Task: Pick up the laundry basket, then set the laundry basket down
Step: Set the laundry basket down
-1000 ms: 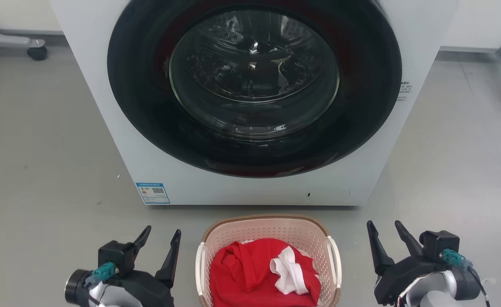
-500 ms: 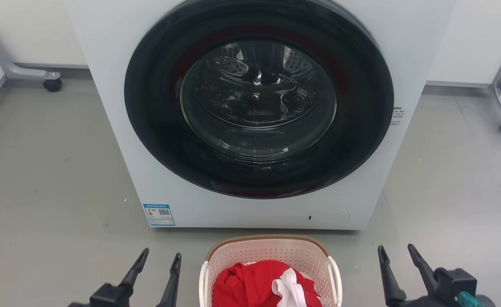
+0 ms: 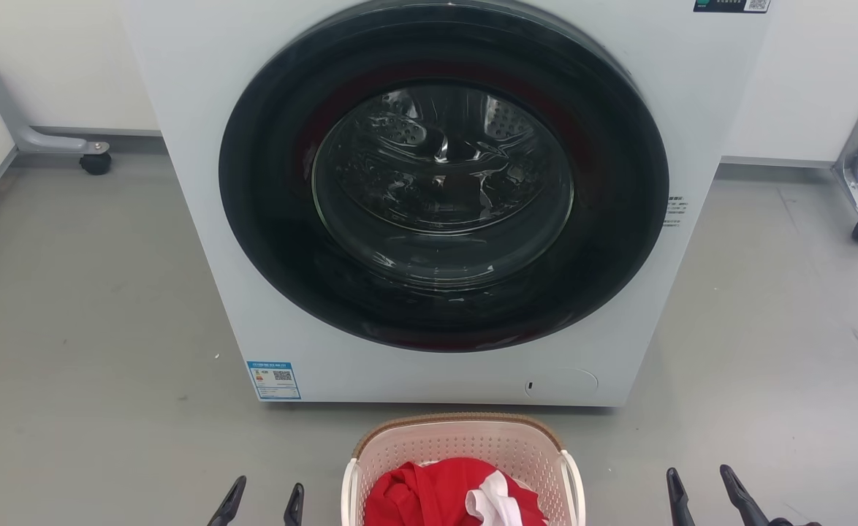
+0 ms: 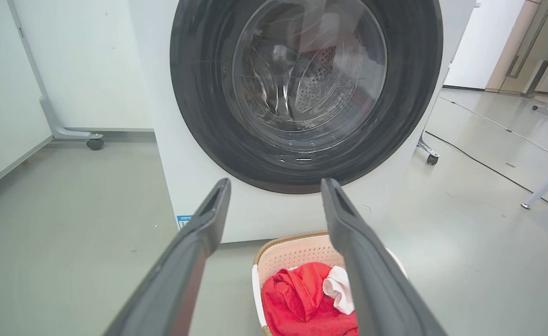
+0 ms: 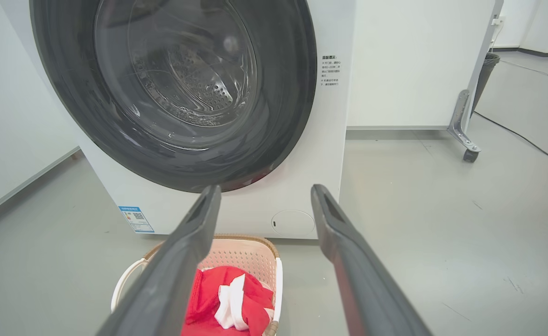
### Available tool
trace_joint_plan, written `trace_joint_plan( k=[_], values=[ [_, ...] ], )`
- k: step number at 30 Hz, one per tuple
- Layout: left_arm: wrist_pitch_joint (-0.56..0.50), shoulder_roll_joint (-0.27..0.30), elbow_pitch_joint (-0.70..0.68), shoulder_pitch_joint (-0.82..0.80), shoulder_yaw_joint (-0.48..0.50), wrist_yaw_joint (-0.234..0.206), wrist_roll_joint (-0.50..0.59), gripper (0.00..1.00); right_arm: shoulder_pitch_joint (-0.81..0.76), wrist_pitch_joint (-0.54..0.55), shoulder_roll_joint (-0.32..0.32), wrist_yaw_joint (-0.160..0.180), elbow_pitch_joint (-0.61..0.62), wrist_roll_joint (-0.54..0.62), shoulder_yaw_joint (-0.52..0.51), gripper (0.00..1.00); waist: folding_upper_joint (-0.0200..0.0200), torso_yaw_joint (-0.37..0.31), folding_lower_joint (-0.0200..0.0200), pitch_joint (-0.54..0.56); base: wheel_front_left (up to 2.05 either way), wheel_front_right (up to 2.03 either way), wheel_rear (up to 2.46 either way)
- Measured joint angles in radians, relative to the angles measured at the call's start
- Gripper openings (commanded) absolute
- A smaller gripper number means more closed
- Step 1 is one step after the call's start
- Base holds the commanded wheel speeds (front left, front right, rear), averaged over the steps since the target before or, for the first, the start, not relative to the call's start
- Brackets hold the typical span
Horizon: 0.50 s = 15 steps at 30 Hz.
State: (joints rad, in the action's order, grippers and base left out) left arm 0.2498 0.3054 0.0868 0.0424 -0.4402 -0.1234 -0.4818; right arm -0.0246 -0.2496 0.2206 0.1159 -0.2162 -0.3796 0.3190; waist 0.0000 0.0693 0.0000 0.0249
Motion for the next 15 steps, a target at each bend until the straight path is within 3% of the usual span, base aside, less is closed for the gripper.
trace_joint_plan(
  k=[15],
  values=[
    [0.0, -0.042, -0.039, 0.072, 0.071, -0.001, 0.061, 1.0, -0.093, 0.0, 0.003, 0.009, 0.091, 0.064, -0.048, 1.0, 0.0, -0.002, 0.0, 0.011, 0.0, 0.0, 0.0]
  ],
)
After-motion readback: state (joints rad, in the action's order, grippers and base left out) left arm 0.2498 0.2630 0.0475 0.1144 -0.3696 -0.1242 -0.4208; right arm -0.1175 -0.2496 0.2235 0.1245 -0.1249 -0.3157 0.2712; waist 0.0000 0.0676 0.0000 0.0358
